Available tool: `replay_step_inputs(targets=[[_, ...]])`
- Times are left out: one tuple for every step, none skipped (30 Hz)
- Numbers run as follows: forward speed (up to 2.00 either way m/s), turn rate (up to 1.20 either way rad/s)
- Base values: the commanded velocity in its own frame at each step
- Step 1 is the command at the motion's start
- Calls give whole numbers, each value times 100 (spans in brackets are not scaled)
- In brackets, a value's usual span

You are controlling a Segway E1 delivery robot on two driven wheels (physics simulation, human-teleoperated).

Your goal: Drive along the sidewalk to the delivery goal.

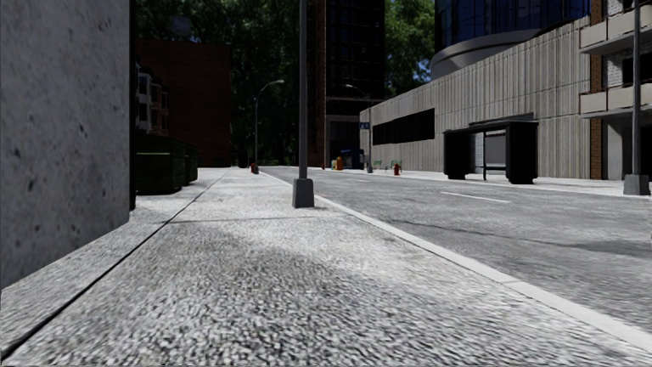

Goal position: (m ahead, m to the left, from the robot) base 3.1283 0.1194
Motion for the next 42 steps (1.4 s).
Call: replay_step_inputs(targets=[[200, -41], [200, -41], [200, -41], [200, -41], [200, -41], [200, -36], [200, -36], [200, -25], [200, -6], [200, 0], [200, 0], [200, 0], [200, 0], [200, 0], [200, 0], [200, 0], [200, 0], [196, 0], [191, 0], [189, 0], [189, 0], [188, 0], [187, 0], [186, 0], [186, 0], [186, 0], [186, 0], [186, 0], [186, 0], [186, 0], [186, 22], [186, 41], [186, 52], [186, 52], [184, 59], [183, 60], [179, 60], [177, 61], [177, 61], [176, 61], [173, 61], [170, 61]])
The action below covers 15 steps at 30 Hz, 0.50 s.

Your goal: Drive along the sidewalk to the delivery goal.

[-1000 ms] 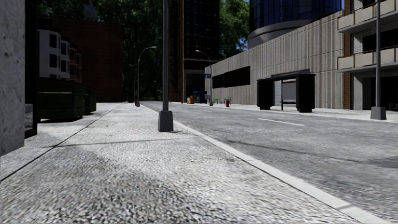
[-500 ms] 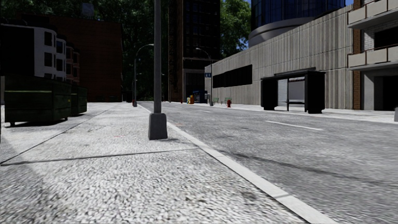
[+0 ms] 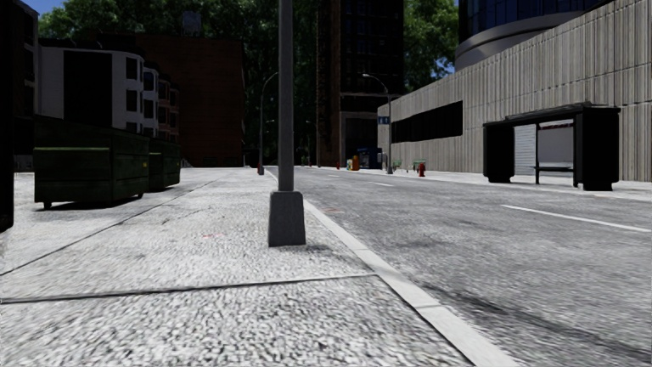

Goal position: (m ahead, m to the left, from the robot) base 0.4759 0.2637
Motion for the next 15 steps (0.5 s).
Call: replay_step_inputs(targets=[[168, 61], [168, 61], [167, 61], [166, 59], [165, 57], [165, 55], [165, 55], [165, 50], [163, 37], [157, 16], [157, 16], [140, 0], [59, 0], [0, 0], [0, 0]])
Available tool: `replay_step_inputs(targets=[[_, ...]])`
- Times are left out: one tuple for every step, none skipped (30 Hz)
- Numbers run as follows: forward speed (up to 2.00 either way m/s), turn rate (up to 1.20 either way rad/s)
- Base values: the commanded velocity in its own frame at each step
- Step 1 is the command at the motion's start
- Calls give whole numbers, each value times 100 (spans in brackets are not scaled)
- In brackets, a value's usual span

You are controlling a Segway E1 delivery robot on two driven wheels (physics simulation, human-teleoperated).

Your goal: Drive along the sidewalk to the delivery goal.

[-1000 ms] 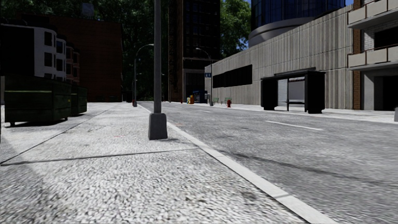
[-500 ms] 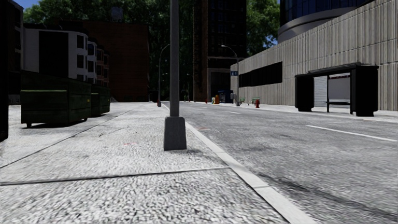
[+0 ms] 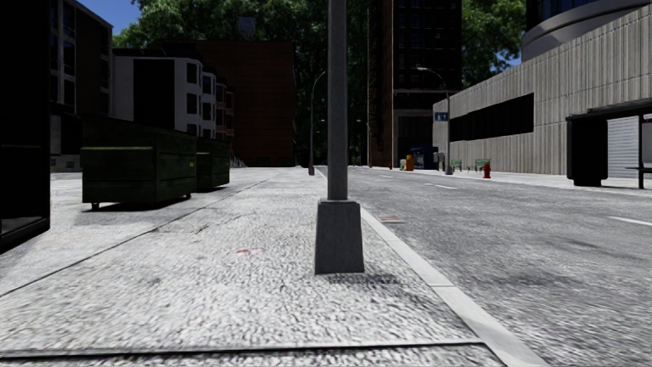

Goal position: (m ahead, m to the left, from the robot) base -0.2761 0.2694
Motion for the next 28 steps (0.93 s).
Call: replay_step_inputs(targets=[[0, 0], [0, 0], [0, 0], [0, 0], [0, 0], [0, 0], [0, 0], [0, 0], [0, 0], [0, 0], [0, 0], [0, 0], [0, 0], [0, 0], [0, 0], [0, 0], [0, 0], [0, 0], [0, 0], [0, 0], [0, 0], [0, 0], [0, 0], [0, 0], [0, 0], [0, 0], [0, 0], [0, 0]])
